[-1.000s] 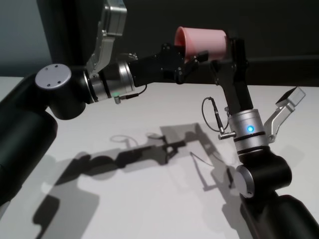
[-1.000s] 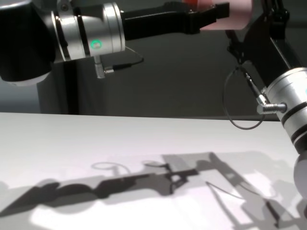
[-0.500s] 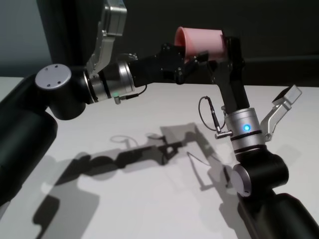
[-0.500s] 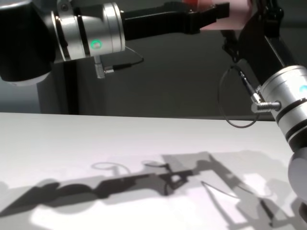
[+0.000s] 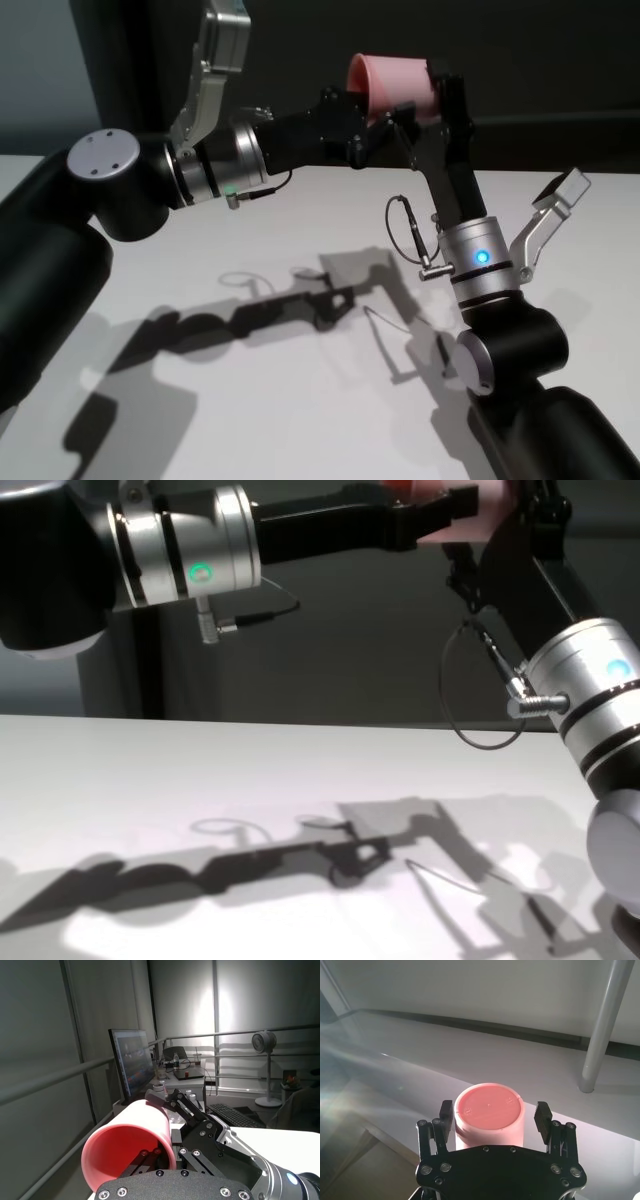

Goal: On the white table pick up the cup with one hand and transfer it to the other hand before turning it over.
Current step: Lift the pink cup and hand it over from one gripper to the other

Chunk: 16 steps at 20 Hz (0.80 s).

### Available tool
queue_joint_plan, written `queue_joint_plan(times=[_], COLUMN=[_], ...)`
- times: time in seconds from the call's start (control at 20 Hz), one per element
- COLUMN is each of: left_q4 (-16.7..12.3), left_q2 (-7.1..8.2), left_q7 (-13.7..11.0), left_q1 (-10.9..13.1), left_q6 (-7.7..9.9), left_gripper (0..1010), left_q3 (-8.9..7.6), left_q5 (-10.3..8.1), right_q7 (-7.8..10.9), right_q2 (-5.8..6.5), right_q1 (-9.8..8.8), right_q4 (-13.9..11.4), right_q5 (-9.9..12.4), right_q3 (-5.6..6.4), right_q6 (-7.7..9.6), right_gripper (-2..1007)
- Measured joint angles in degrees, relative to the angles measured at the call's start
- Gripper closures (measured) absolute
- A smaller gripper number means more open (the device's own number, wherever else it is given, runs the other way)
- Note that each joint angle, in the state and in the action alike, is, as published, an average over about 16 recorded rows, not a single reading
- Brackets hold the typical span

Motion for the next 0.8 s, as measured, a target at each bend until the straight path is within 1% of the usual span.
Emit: queue_joint_plan(times=[0.45,0.8], left_q4=[0.0,0.0], left_q2=[0.0,0.0], left_q7=[0.0,0.0], left_q1=[0.0,0.0], left_q6=[0.0,0.0], left_gripper=[963,962], left_q3=[0.0,0.0], left_q5=[0.0,0.0], right_q7=[-0.1,-0.21], right_q2=[0.72,1.11], right_q1=[-0.09,-0.25], right_q4=[-0.43,-0.82], right_q5=[0.71,1.19], right_q3=[-1.09,-1.51], right_q6=[-0.73,-1.06], right_gripper=[3,3])
